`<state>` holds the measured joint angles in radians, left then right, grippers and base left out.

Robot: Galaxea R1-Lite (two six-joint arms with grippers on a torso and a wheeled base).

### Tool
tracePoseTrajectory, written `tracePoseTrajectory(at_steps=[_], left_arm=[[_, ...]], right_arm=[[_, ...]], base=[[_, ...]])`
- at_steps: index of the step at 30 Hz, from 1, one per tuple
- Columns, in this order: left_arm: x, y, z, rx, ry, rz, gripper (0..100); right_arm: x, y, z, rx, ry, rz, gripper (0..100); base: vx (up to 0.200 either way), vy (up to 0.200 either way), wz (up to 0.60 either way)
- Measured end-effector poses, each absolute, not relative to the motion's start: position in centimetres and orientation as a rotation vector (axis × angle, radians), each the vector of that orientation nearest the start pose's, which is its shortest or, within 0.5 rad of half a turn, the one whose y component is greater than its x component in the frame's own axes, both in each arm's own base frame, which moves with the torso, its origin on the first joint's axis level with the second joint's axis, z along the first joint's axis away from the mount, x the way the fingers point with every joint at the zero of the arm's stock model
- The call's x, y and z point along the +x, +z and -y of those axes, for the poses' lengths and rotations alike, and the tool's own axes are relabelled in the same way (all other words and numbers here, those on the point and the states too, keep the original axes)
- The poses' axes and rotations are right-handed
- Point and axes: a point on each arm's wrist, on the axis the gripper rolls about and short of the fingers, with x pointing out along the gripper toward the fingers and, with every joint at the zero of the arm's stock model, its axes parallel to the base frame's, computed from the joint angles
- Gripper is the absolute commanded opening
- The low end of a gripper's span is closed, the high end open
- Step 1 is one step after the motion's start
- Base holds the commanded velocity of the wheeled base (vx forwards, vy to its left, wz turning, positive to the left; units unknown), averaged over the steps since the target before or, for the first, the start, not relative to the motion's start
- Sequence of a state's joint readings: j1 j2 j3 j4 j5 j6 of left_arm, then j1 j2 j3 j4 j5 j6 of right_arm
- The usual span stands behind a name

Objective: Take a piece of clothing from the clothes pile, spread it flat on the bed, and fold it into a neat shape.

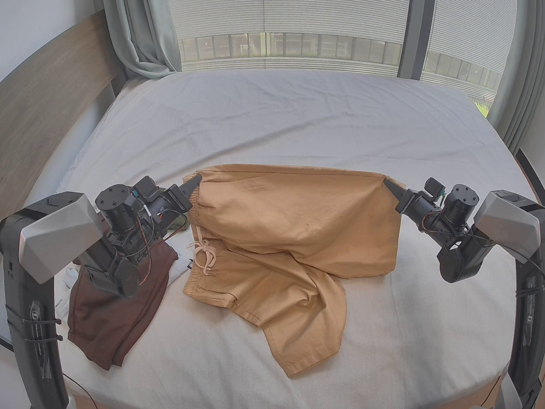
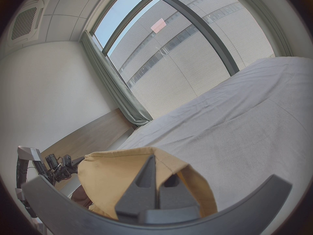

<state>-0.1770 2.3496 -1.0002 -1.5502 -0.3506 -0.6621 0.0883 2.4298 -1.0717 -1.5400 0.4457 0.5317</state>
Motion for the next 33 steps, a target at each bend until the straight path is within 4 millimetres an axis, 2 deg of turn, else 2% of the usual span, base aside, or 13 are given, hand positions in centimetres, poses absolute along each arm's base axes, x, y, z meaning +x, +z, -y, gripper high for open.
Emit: tracePoseTrajectory(at_steps=[11, 33], left_arm=[[42.6, 6.8, 8.4, -0.627, -0.571, 0.025, 0], [43.4, 5.6, 8.4, -0.627, -0.566, 0.018, 0]], right_arm=[[44.5, 5.0, -4.9, 0.489, 0.569, 0.042, 0], [44.9, 3.7, -4.8, 0.492, 0.56, 0.025, 0]], base=[[0.0, 0.0, 0.0], [0.0, 0.0, 0.0]])
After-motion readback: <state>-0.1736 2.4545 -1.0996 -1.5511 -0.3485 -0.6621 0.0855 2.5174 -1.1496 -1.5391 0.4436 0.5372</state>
